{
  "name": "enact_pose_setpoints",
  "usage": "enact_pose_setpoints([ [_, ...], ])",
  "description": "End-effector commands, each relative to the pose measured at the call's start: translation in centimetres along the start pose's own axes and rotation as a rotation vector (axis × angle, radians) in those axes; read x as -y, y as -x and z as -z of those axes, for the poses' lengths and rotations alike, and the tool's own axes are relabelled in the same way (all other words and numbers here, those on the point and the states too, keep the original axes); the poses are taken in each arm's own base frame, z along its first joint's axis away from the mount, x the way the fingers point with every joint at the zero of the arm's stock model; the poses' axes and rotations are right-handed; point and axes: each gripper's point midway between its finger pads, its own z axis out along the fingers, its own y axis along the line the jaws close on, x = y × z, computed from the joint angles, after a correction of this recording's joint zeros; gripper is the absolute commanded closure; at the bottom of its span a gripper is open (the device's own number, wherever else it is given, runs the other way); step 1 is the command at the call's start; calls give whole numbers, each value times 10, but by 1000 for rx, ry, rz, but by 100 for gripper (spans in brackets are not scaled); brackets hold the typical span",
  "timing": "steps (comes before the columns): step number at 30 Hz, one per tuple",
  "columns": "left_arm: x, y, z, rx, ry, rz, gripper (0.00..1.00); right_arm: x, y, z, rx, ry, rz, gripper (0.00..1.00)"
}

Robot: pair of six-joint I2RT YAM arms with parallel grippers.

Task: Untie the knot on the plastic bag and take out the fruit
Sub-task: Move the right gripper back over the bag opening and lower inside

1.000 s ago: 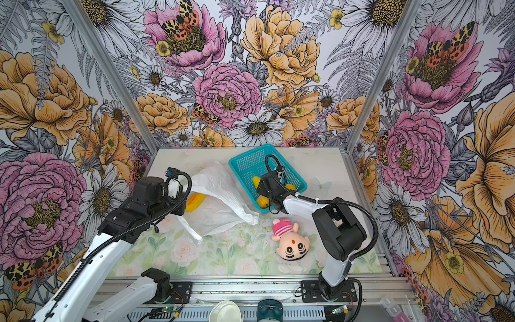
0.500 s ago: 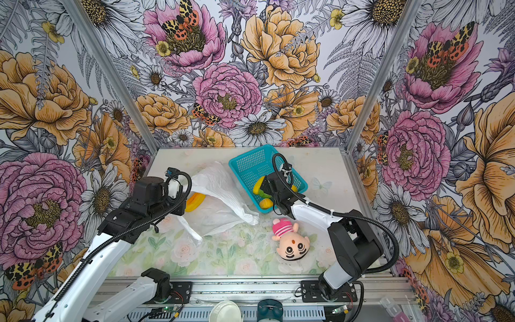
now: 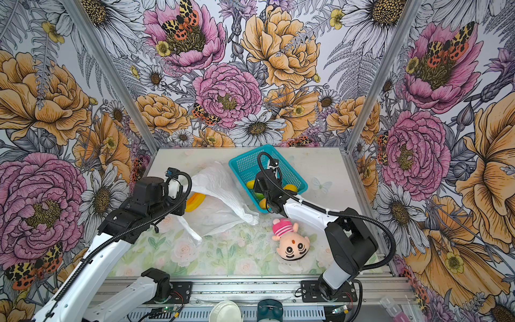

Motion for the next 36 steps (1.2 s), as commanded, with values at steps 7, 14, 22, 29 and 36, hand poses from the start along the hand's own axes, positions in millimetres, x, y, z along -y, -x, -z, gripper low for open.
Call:
enact_pose_setpoints([
  [7, -4, -3, -2, -5, 17, -2, 100, -24, 40, 89, 263, 138, 57, 33],
  [14, -3, -3, -2, -4, 18, -3, 100, -90, 26, 188, 520, 494, 197, 38],
  [22, -3, -3, -1, -2, 20, -5, 100, -177, -44, 205, 520, 761, 364, 48],
  [29, -2, -2, 1, 6, 20, -10, 100, -215, -104, 156, 376, 821, 347, 53],
  [36, -2, -2, 1, 6, 16, -10, 100, -223, -132, 121, 324, 765, 363, 52],
])
